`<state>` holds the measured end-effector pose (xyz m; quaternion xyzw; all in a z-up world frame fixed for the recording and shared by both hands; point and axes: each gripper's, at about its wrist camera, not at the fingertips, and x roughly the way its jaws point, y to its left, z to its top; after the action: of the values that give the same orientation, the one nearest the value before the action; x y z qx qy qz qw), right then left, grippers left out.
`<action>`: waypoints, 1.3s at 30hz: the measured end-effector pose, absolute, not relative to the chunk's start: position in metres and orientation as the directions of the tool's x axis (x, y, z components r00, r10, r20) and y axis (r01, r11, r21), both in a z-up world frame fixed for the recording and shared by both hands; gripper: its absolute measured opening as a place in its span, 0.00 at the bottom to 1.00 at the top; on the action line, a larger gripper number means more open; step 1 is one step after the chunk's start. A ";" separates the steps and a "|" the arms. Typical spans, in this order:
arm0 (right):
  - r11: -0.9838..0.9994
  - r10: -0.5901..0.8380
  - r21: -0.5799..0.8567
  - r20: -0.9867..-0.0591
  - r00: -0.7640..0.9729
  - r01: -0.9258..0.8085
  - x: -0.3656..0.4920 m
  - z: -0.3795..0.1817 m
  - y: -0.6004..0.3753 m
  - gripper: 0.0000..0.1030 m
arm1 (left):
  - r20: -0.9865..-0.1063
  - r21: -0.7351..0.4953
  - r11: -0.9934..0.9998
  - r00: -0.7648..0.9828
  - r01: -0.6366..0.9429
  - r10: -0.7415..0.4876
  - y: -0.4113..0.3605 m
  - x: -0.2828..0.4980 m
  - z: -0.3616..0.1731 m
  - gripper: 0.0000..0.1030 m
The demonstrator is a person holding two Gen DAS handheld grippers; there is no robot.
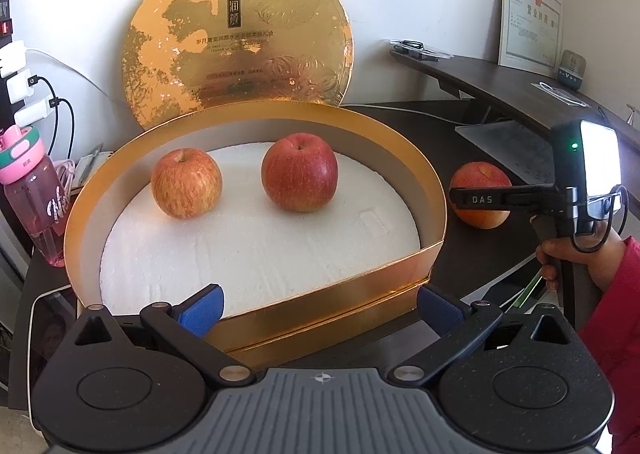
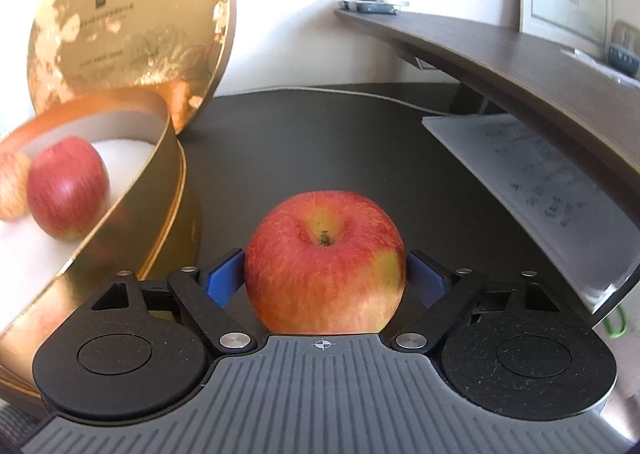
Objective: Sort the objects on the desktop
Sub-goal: 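Lift the apple with the right gripper and carry it over the gold box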
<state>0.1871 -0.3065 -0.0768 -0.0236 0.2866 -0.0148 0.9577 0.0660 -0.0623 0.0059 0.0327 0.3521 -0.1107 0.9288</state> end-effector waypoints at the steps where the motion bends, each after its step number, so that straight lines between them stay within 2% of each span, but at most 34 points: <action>1: 0.998 -0.050 -0.067 -0.551 0.833 0.016 0.189 -0.077 -0.304 0.86 | -0.662 -0.018 0.973 0.727 0.230 -0.184 -0.062 0.066 0.006 1.00; 7: 0.987 -0.111 -0.158 -0.568 0.815 0.024 0.193 -0.081 -0.295 0.82 | -0.661 -0.026 0.975 0.728 0.222 -0.183 -0.058 0.064 0.004 1.00; 15: 0.993 -0.114 -0.086 -0.579 0.808 0.078 0.191 -0.067 -0.307 0.82 | -0.649 -0.040 0.977 0.738 0.209 -0.184 -0.042 0.054 0.005 1.00; 21: 0.994 -0.110 -0.066 -0.536 0.837 0.088 0.171 -0.031 -0.302 0.82 | -0.634 -0.067 0.974 0.745 0.215 -0.208 -0.027 0.044 0.006 1.00; 30: 0.995 0.040 -0.060 -0.460 0.887 -0.076 0.132 0.020 -0.230 0.82 | -0.618 -0.101 0.977 0.758 0.190 -0.211 0.007 0.028 0.003 1.00; 39: 0.954 0.206 -0.087 -0.503 0.839 -0.287 0.117 0.015 -0.130 0.82 | -0.615 -0.137 0.984 0.770 0.111 -0.173 0.048 0.015 -0.002 1.00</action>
<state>0.1170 -0.1303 0.0146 -0.0799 0.2524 0.1291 0.9556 0.0151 0.0477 -0.0017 -0.0464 0.3308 -0.0755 0.9395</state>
